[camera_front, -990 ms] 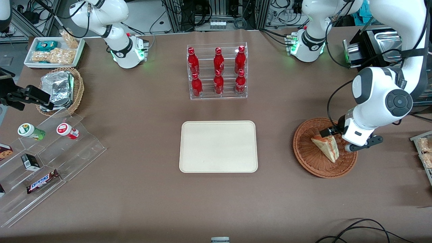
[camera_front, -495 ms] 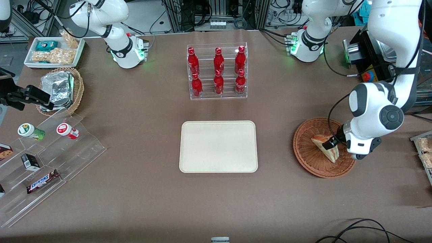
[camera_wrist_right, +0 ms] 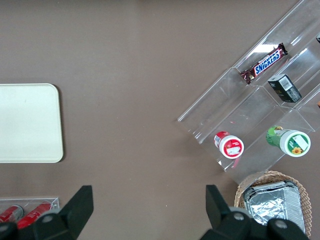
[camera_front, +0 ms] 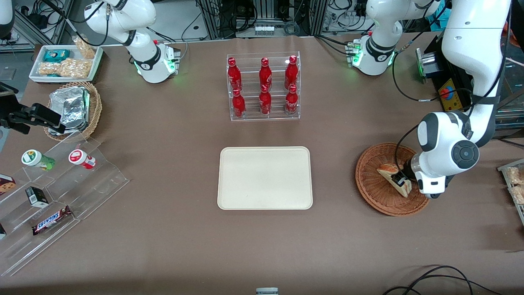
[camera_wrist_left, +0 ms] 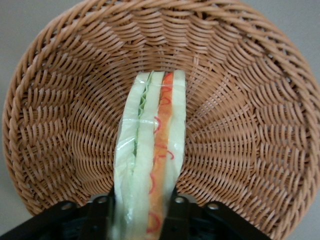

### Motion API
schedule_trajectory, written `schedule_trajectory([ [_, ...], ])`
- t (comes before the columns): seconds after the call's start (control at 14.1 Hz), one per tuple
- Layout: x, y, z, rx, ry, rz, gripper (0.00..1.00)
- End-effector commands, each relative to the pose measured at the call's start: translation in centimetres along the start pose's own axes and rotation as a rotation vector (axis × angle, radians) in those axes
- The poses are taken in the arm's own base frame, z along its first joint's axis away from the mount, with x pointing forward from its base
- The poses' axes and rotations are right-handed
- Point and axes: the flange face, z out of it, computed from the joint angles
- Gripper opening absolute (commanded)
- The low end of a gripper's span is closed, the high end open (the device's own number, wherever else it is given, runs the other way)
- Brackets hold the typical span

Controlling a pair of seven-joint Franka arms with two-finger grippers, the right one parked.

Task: Place sandwich from basket to tray
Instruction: 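Close the left gripper on the wrapped sandwich and lift it, then carry the sandwich with the left gripper over the cream tray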

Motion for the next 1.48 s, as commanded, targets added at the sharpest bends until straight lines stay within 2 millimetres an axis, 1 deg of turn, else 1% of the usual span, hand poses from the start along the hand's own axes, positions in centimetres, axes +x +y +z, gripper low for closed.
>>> schedule_trajectory([
  [0.0,-0.2,0.5,-5.1,0.045,-0.010,-0.014,0.09],
  [0.07,-0.6,1.1,-6.9,0.077,-0.035,-0.004,0.09],
  [0.14,-1.6,2.0,-8.1,0.099,-0.049,0.017,0.09],
  [0.21,-2.6,2.8,-8.7,0.117,-0.058,0.036,0.09],
  [0.28,-4.3,3.9,-8.8,0.128,-0.058,0.067,0.09],
  [0.35,-6.2,5.2,-8.6,0.136,-0.054,0.104,0.09],
  [0.49,-11.1,8.3,-8.1,0.146,-0.042,0.189,0.08],
  [0.64,-15.2,11.1,-8.3,0.117,-0.029,0.259,0.05],
  [0.71,-17.9,13.2,-8.0,0.090,-0.009,0.330,0.03],
  [0.78,-20.2,15.5,-6.7,0.068,0.013,0.425,0.03],
  [0.85,-22.9,18.3,-5.9,0.031,0.035,0.559,0.03],
  [0.92,-25.7,20.9,-4.6,0.020,0.032,0.613,0.03],
  [0.99,-27.7,22.8,-3.7,0.008,0.032,0.599,0.02],
  [1.06,-29.2,24.5,-2.9,-0.005,0.038,0.586,0.02],
  [1.27,-33.0,27.9,-1.4,-0.046,0.053,0.630,0.01],
  [1.34,-34.0,29.0,-1.1,-0.074,0.063,0.627,0.01],
  [1.41,-35.3,29.7,-0.2,-0.077,0.061,0.613,0.01],
])
